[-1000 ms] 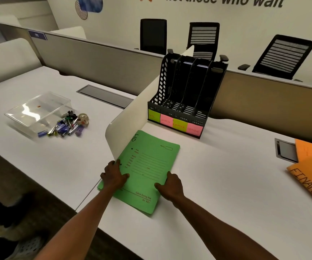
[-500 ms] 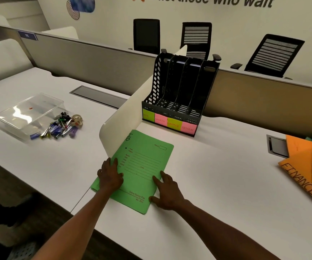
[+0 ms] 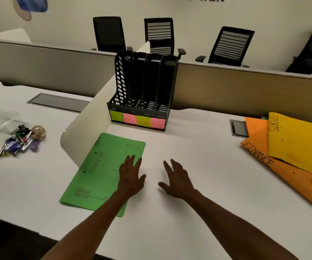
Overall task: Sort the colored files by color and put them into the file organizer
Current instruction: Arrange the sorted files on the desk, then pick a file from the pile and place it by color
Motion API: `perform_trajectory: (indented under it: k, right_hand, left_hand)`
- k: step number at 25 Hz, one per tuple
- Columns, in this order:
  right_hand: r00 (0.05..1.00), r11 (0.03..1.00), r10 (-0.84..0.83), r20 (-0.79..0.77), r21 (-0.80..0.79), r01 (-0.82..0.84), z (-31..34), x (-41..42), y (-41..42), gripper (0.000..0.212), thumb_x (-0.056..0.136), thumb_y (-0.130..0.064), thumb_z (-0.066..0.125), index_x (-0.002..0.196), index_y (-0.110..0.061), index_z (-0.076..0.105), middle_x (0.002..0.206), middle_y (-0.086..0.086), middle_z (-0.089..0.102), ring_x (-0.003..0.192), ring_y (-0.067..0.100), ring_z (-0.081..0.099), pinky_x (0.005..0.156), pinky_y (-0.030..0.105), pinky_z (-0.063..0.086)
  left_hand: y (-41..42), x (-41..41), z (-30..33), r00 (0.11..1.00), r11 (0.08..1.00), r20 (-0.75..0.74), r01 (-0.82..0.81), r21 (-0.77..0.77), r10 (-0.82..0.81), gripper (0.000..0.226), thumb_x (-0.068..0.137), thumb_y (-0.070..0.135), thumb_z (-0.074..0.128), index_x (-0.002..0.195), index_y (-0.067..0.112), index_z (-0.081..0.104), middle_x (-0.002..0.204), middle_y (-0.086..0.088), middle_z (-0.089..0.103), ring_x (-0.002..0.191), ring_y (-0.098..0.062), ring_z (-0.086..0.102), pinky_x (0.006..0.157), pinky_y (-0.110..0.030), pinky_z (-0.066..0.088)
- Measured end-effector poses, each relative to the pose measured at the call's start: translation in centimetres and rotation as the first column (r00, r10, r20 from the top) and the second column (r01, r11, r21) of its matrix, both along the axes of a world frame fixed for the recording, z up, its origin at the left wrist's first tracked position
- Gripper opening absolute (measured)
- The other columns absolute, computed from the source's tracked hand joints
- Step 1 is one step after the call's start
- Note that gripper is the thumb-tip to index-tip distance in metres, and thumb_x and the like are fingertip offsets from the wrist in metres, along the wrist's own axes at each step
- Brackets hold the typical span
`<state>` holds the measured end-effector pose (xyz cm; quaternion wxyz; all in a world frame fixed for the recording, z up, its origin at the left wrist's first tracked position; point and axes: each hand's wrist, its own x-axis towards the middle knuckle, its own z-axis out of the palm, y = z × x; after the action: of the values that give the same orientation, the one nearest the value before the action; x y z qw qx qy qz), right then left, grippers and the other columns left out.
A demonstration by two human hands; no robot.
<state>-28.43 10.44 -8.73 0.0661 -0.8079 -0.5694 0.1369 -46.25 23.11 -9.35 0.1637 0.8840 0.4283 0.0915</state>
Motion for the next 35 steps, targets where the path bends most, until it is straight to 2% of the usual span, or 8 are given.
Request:
perform_trajectory:
  k: [6, 9, 17, 23, 27, 30, 35]
  right_hand:
    - [0.980, 0.980, -0.196, 0.011, 0.039, 0.196, 0.6, 8.2, -7.0, 0.092, 0.090, -0.064, 0.049, 0.159, -0.022, 0.004, 0.165, 0.014, 0.007, 0.151, 0.031, 0.009, 0.117, 0.044, 0.023]
    - [0.953, 0.951, -0.303, 0.000, 0.064, 0.302, 1.1, 12.7, -11.1, 0.093, 0.089, -0.065, 0.050, 0.159, -0.024, 0.004, 0.165, 0.013, 0.009, 0.151, 0.031, 0.009, 0.117, 0.045, 0.023]
    - [0.818, 0.811, -0.575, -0.022, 0.122, 0.573, 3.0, 25.2, -21.1, 0.092, 0.088, -0.065, 0.052, 0.158, -0.022, 0.011, 0.164, 0.013, 0.014, 0.150, 0.033, 0.012, 0.116, 0.049, 0.024]
    - [0.775, 0.774, -0.632, 0.032, 0.076, 0.628, 2.5, 30.8, -26.5, 0.094, 0.088, -0.064, 0.054, 0.159, -0.021, 0.009, 0.162, 0.013, 0.017, 0.149, 0.033, 0.015, 0.115, 0.048, 0.027]
    - [0.776, 0.778, -0.627, 0.068, -0.004, 0.629, 1.2, 33.5, -29.5, 0.096, 0.087, -0.059, 0.060, 0.158, -0.023, 0.007, 0.162, 0.013, 0.015, 0.150, 0.035, 0.012, 0.116, 0.049, 0.025]
    - [0.788, 0.789, -0.608, 0.097, -0.038, 0.614, 0.4, 35.1, -30.7, 0.091, 0.087, -0.056, 0.060, 0.157, -0.022, 0.012, 0.160, 0.012, 0.018, 0.149, 0.034, 0.014, 0.115, 0.048, 0.025]
    - [0.816, 0.820, -0.568, 0.109, -0.013, 0.572, -0.2, 36.9, -30.8, 0.077, 0.089, -0.056, 0.057, 0.153, -0.027, 0.026, 0.157, 0.009, 0.025, 0.145, 0.033, 0.022, 0.113, 0.046, 0.027]
  left_hand:
    - [-4.6, 9.8, 0.0, 0.979, 0.979, 0.002, 0.206, -0.010, -0.206, 0.074, 0.091, 0.040, 0.056, 0.155, 0.023, 0.022, 0.163, -0.007, 0.013, 0.152, -0.025, -0.004, 0.120, -0.045, 0.005]
    - [-6.9, 15.3, 0.7, 0.959, 0.959, 0.010, 0.283, 0.005, -0.283, 0.074, 0.091, 0.041, 0.057, 0.154, 0.022, 0.024, 0.162, -0.008, 0.017, 0.152, -0.026, -0.001, 0.120, -0.045, 0.009]
    - [-13.9, 29.8, 3.5, 0.913, 0.913, 0.064, 0.405, -0.038, -0.403, 0.076, 0.090, 0.043, 0.060, 0.154, 0.020, 0.025, 0.160, -0.008, 0.022, 0.152, -0.027, 0.003, 0.119, -0.042, 0.012]
    - [-20.2, 37.2, 3.1, 0.878, 0.870, 0.042, 0.478, -0.119, -0.477, 0.077, 0.091, 0.046, 0.059, 0.154, 0.019, 0.024, 0.160, -0.010, 0.023, 0.151, -0.028, 0.006, 0.118, -0.043, 0.015]
    - [-23.3, 40.9, 2.4, 0.868, 0.853, 0.032, 0.493, -0.175, -0.495, 0.079, 0.090, 0.046, 0.060, 0.154, 0.020, 0.024, 0.159, -0.011, 0.024, 0.150, -0.029, 0.010, 0.117, -0.046, 0.018]
    - [-24.8, 42.9, 1.7, 0.868, 0.848, 0.019, 0.488, -0.208, -0.496, 0.079, 0.090, 0.048, 0.060, 0.154, 0.020, 0.024, 0.158, -0.011, 0.027, 0.149, -0.030, 0.013, 0.117, -0.047, 0.019]
    - [-25.6, 44.8, 0.6, 0.896, 0.847, 0.055, 0.435, -0.305, -0.440, 0.083, 0.089, 0.046, 0.064, 0.154, 0.015, 0.023, 0.148, -0.011, 0.045, 0.139, -0.028, 0.036, 0.113, -0.040, 0.031]
